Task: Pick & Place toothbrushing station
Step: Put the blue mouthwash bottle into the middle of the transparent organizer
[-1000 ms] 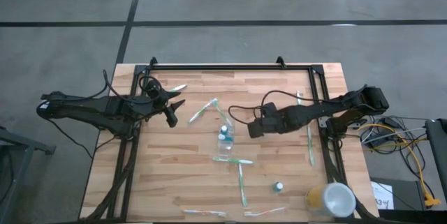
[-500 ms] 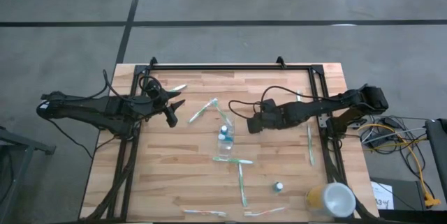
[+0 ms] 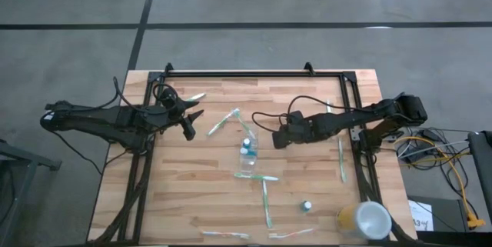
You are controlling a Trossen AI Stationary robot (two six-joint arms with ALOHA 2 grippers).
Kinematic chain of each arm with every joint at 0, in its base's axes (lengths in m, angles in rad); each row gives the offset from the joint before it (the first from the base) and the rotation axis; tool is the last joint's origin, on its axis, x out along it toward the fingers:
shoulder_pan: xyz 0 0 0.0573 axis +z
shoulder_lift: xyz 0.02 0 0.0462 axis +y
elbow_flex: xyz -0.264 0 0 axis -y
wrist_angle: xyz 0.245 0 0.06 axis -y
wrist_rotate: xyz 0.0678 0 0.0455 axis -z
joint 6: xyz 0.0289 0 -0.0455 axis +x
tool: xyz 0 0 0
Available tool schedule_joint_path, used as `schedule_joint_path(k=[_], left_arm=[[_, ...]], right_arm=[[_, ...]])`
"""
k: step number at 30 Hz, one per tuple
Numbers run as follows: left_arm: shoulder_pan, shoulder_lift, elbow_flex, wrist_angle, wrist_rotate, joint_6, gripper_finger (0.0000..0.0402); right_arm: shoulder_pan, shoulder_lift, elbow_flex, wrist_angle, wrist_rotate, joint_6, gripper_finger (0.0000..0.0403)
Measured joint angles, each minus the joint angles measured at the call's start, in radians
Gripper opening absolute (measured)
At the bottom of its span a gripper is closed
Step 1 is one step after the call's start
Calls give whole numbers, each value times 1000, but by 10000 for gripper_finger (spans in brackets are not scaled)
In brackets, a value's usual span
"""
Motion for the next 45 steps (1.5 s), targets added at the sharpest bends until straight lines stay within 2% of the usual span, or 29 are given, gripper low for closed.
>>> schedule_joint_path(k=[13,30,45], left_arm=[[0,0,0,0,0,0,161],[0,0,0,0,0,0,161],[0,0,0,-2,0,0,161]], right_arm=[[0,0,-9,12,-6,-3,94],[1,-5,-6,2,-6,-50,99],[12,-88,132,8,12,-236,98]])
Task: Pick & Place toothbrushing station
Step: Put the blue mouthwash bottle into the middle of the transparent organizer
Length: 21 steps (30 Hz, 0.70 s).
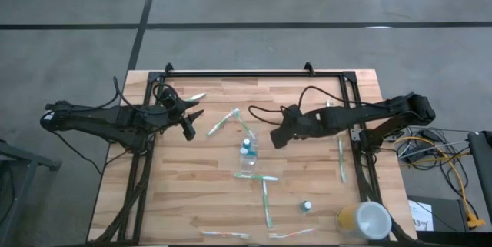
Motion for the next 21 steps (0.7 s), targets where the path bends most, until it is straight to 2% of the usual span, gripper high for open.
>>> schedule_joint_path(k=[10,21], left_arm=[[0,0,0,-6,0,0,161],[0,0,0,-8,0,0,161]], right_arm=[[16,65,142,21,1,-81,98],[27,187,247,15,-80,-82,98]])
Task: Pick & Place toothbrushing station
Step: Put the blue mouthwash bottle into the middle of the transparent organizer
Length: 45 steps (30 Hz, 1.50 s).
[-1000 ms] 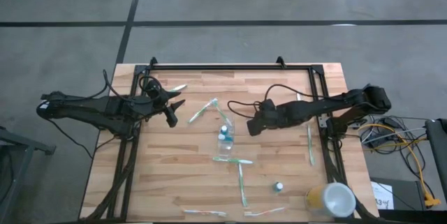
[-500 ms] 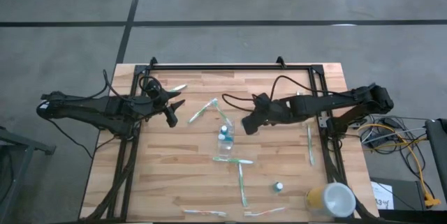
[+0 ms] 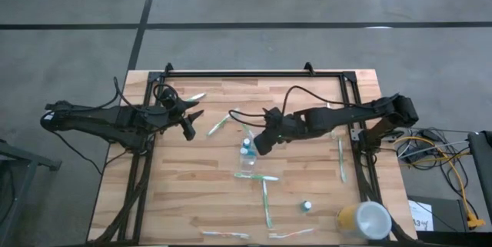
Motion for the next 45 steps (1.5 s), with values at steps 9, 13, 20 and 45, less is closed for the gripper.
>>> schedule_joint_path(k=[9,13,20,45], left_arm=[[0,0,0,0,0,0,161],[0,0,0,0,0,0,161],[0,0,0,-1,0,0,161],[0,0,0,-1,0,0,161]], right_arm=[[8,82,29,-16,-8,15,98],[8,109,29,-11,-8,37,98],[8,157,29,2,-8,38,104],[8,197,28,31,-17,71,154]])
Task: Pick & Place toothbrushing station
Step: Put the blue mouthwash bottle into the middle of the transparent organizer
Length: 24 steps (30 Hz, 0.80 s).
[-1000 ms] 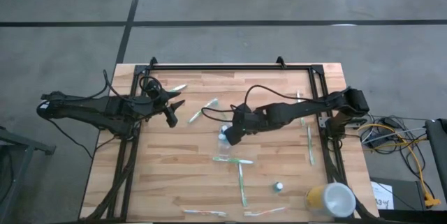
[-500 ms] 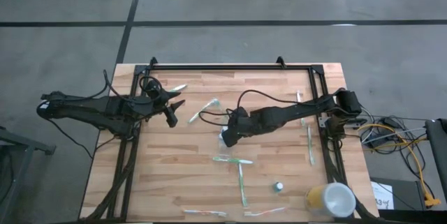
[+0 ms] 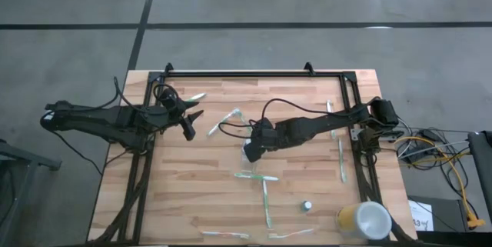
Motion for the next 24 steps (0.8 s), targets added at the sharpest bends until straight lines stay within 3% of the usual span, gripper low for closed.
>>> schedule_joint_path(k=[6,11,18,24], left_arm=[[0,0,0,0,0,0,161],[0,0,0,0,0,0,161],[0,0,0,-1,0,0,161],[0,2,0,-2,0,0,161]], right_arm=[[0,-26,0,-7,5,-15,157],[13,-90,0,-83,78,-13,157],[105,-177,0,-226,227,119,157],[176,-214,0,-332,197,240,157]])
